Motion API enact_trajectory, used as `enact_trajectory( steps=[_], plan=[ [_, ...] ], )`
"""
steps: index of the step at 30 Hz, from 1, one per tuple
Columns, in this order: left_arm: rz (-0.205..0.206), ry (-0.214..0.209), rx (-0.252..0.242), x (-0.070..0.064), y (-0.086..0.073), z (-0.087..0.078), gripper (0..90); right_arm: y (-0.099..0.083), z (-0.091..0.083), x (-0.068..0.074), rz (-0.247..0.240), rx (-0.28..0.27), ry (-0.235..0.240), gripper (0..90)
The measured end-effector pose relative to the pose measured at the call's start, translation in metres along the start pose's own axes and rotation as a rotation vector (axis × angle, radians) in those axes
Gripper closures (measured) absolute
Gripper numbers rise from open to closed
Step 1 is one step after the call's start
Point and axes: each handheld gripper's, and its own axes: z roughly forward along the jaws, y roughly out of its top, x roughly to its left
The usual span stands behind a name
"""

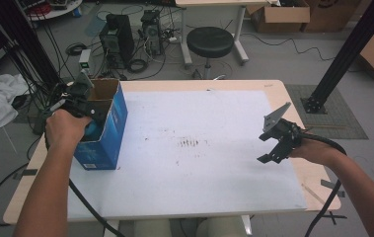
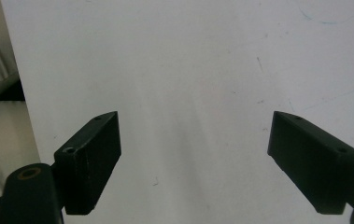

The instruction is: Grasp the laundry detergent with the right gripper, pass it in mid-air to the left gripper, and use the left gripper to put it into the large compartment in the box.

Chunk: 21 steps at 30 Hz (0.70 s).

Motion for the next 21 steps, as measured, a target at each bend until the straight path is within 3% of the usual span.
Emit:
enact_trajectory(
  steps=[12,21],
  plan=[
    [-0.018,-0.012,-0.023,0.004,-0.002,-0.009,28.7,0.002,-0.003,0.002,-0.001,0.0,-0.004,17.0],
    [-0.008,-0.009,-0.035,0.004,0.0,-0.023,26.3,0.005,-0.004,0.003,-0.005,-0.002,-0.003,17.0]
  ],
)
